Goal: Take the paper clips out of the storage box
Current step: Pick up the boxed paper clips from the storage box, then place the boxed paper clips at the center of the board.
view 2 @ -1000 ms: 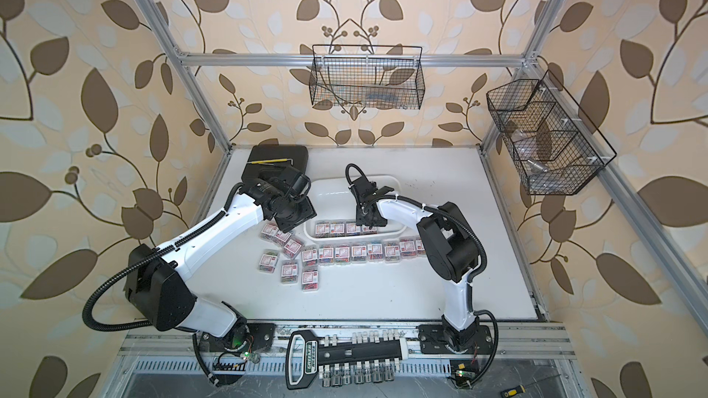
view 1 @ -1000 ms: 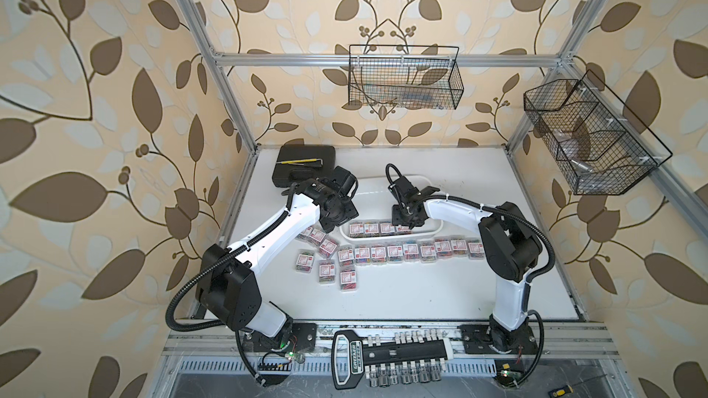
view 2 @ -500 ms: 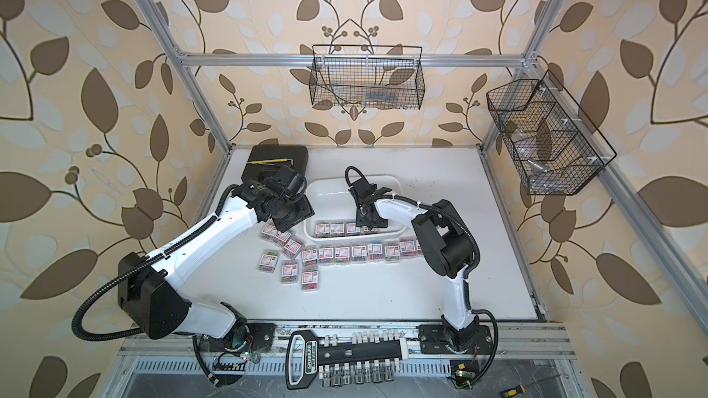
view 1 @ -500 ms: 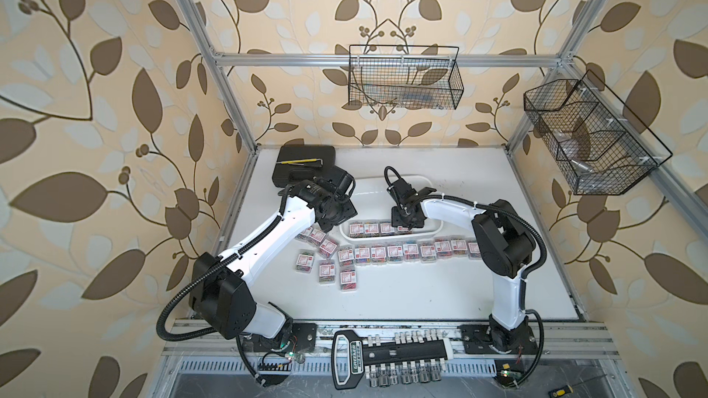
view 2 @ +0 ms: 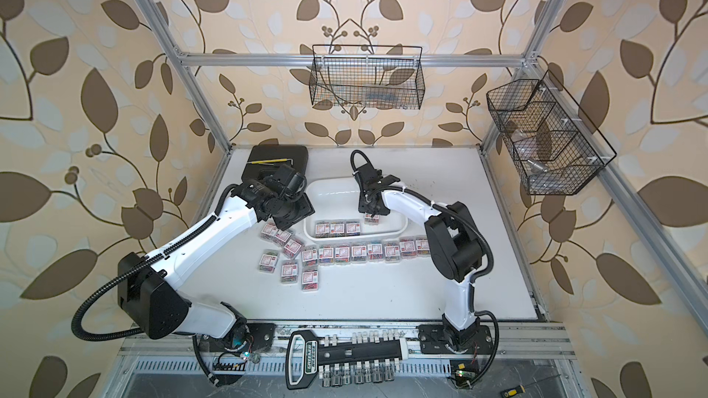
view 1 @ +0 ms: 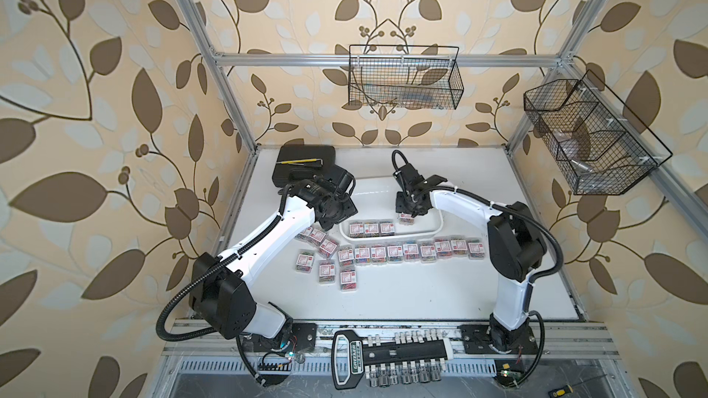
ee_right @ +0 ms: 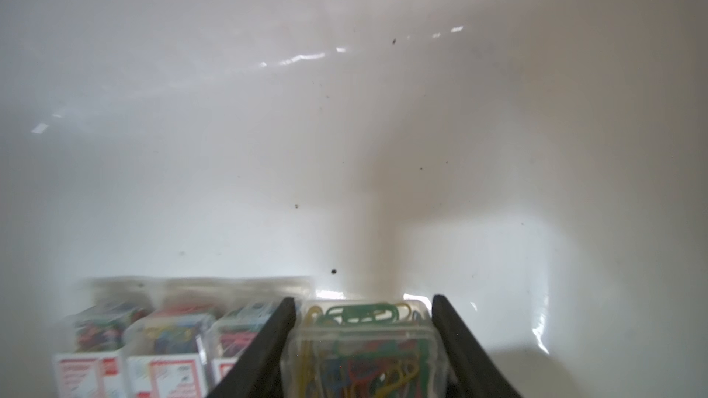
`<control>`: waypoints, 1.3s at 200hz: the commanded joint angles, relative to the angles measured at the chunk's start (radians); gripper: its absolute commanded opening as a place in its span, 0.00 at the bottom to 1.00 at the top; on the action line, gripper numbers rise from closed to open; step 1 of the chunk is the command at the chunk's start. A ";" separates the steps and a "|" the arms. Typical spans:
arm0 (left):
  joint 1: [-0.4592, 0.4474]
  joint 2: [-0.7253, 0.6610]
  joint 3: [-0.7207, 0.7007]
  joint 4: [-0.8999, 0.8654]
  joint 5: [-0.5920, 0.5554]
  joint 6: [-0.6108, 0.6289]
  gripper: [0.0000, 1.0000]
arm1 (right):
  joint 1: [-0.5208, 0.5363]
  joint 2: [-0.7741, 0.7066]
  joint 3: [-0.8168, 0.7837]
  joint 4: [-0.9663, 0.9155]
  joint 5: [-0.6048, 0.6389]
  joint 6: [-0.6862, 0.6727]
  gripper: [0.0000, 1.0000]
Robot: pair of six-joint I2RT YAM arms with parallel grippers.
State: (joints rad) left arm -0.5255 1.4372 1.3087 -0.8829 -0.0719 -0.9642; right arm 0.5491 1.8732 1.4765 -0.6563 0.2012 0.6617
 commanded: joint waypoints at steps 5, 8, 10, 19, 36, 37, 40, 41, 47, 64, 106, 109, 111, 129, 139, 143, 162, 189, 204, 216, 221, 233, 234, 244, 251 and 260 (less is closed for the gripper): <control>-0.013 -0.008 0.056 0.024 -0.042 0.018 0.65 | 0.000 -0.178 0.003 -0.048 0.037 -0.003 0.52; -0.013 -0.006 0.057 0.024 -0.043 0.018 0.65 | 0.000 -0.198 -0.007 -0.049 0.039 -0.005 0.52; -0.012 -0.006 0.057 0.025 -0.043 0.018 0.65 | 0.000 -0.210 -0.014 -0.049 0.040 -0.009 0.52; -0.012 -0.006 0.061 0.027 -0.042 0.019 0.65 | 0.001 -0.264 -0.050 -0.054 0.056 -0.016 0.52; -0.012 0.025 0.070 0.027 -0.035 0.025 0.65 | 0.000 -0.368 -0.129 -0.068 0.086 -0.033 0.52; -0.012 0.026 0.071 0.026 -0.035 0.025 0.65 | 0.001 -0.376 -0.134 -0.069 0.089 -0.034 0.52; -0.013 0.029 0.072 0.024 -0.034 0.027 0.65 | 0.000 -0.396 -0.149 -0.074 0.094 -0.035 0.52; -0.013 0.030 0.073 0.023 -0.035 0.027 0.65 | 0.000 -0.402 -0.154 -0.075 0.095 -0.036 0.52; -0.012 0.034 0.076 0.019 -0.034 0.028 0.65 | -0.001 -0.441 -0.189 -0.085 0.110 -0.038 0.52; -0.013 0.036 0.070 0.018 -0.039 0.027 0.65 | 0.000 -0.543 -0.286 -0.114 0.138 -0.042 0.52; -0.013 0.041 0.050 0.034 -0.042 0.019 0.65 | -0.004 -0.728 -0.476 -0.205 0.157 -0.013 0.53; -0.013 0.044 0.052 0.036 -0.040 0.019 0.65 | -0.004 -0.741 -0.490 -0.208 0.155 -0.011 0.53; -0.013 0.045 0.052 0.036 -0.040 0.019 0.65 | -0.004 -0.748 -0.499 -0.210 0.154 -0.009 0.53; -0.012 0.062 0.069 0.035 -0.039 0.021 0.65 | -0.002 -0.803 -0.577 -0.222 0.142 0.012 0.53; -0.013 0.073 0.079 0.035 -0.040 0.021 0.65 | -0.001 -0.824 -0.613 -0.224 0.133 0.027 0.53; -0.013 0.076 0.082 0.035 -0.038 0.021 0.65 | 0.000 -0.832 -0.624 -0.224 0.128 0.033 0.53; -0.013 0.089 0.092 0.038 -0.032 0.020 0.65 | 0.027 -0.851 -0.662 -0.220 0.126 0.059 0.53; -0.012 0.103 0.095 0.048 -0.029 0.012 0.65 | 0.110 -0.850 -0.678 -0.212 0.132 0.125 0.53; -0.012 0.112 0.103 0.049 -0.034 0.006 0.65 | 0.159 -0.846 -0.694 -0.166 0.123 0.152 0.53; -0.013 0.117 0.115 0.042 -0.042 0.001 0.65 | 0.206 -0.831 -0.700 -0.123 0.123 0.175 0.53; -0.013 0.117 0.121 0.038 -0.047 -0.002 0.65 | 0.230 -0.822 -0.702 -0.105 0.127 0.185 0.53; -0.012 0.114 0.133 0.022 -0.062 -0.013 0.64 | 0.290 -0.790 -0.699 -0.060 0.138 0.207 0.54; -0.012 0.112 0.133 0.021 -0.063 -0.014 0.64 | 0.295 -0.786 -0.698 -0.057 0.138 0.209 0.54; -0.012 0.098 0.138 0.017 -0.074 -0.023 0.64 | 0.343 -0.750 -0.688 -0.027 0.134 0.222 0.54; -0.012 0.089 0.139 0.014 -0.079 -0.031 0.64 | 0.368 -0.725 -0.673 -0.018 0.139 0.231 0.54; -0.012 0.077 0.144 0.009 -0.083 -0.042 0.64 | 0.404 -0.696 -0.658 -0.006 0.143 0.247 0.54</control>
State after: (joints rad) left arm -0.5312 1.5558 1.4139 -0.8417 -0.1028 -0.9672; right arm 0.8757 1.1152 0.7860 -0.7387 0.3256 0.8341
